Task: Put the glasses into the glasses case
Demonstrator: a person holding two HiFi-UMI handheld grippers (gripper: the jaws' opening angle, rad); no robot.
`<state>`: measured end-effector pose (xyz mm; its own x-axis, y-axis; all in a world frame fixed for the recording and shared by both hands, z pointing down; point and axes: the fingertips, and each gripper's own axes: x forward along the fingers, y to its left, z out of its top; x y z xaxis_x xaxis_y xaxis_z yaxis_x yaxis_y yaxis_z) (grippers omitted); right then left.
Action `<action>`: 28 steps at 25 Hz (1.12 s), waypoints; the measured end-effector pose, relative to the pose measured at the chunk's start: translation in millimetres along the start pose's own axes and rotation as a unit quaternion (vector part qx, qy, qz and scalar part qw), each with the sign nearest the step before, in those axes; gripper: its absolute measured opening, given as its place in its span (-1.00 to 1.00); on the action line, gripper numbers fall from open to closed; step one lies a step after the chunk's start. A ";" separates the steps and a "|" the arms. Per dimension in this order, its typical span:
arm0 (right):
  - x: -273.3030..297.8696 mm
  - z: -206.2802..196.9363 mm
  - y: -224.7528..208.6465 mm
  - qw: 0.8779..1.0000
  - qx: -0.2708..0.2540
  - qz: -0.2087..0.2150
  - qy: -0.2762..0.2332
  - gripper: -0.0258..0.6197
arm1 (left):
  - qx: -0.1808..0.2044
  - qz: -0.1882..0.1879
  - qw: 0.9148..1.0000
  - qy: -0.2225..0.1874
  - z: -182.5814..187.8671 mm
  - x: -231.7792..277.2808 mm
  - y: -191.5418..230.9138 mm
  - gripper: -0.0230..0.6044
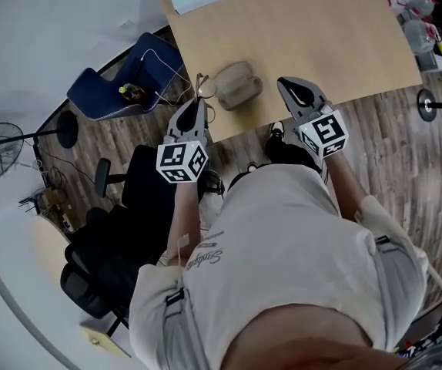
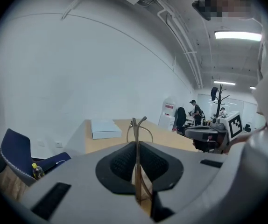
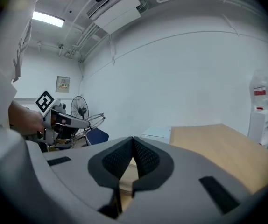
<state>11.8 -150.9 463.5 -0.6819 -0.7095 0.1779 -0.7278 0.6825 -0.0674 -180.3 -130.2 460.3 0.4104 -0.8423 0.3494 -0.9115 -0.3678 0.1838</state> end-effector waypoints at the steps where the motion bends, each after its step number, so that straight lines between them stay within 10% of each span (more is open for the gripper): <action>1: 3.2 -1.0 -12.0 1.000 0.002 -0.002 0.002 -0.94 | 0.001 0.002 1.000 0.000 3.9 9.1 -2.0 -0.85; 28: 38.9 -26.1 -103.3 0.998 0.050 -0.016 0.024 -0.94 | 0.065 -0.095 0.987 0.116 -13.3 124.2 -14.4 -0.85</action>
<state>62.3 -244.5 503.0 -0.6549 -0.7203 0.2284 -0.7550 0.6363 -0.1584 -115.8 -224.3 513.2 0.5547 -0.6459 0.5245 -0.8075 -0.5698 0.1523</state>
